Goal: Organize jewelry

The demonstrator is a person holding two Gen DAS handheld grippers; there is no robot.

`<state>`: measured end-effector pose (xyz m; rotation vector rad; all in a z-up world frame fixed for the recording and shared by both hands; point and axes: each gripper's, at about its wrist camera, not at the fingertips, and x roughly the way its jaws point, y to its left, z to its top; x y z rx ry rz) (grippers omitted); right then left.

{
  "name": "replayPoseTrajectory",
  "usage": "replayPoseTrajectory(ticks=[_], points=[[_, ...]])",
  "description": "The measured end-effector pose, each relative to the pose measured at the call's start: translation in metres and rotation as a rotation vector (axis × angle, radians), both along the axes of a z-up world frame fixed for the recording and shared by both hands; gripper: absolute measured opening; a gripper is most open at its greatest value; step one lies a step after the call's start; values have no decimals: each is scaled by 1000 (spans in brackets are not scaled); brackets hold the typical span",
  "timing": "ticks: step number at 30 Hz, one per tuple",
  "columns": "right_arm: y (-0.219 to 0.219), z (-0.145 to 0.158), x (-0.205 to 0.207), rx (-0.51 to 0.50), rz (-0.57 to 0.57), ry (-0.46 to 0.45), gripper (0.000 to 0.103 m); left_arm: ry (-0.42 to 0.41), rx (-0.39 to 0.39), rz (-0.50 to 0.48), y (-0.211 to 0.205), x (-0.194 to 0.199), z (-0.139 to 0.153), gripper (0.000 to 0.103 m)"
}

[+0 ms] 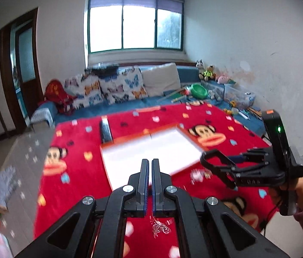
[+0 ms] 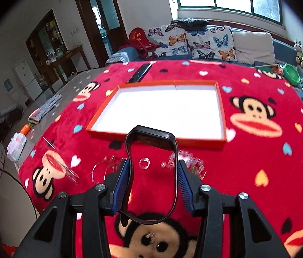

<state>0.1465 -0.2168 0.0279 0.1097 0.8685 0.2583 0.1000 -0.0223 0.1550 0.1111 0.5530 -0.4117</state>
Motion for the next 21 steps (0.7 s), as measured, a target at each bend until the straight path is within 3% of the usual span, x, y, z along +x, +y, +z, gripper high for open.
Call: replayPoseTrajectory(ticks=[5,9,13,21], points=[[-10,9,22,-6,-15,-9,49,-38,25,7,-4,41,36,1],[-15,12,32,-16,-23,-15,49,-23,36,-1,-5,63,40,1],[-15,10,32,-16,-20,-17,49,21,44,-12,-8,63,18,1],[-8,2,21,14,-6,-9,49,153,49,-47,-19,33,-55,1]])
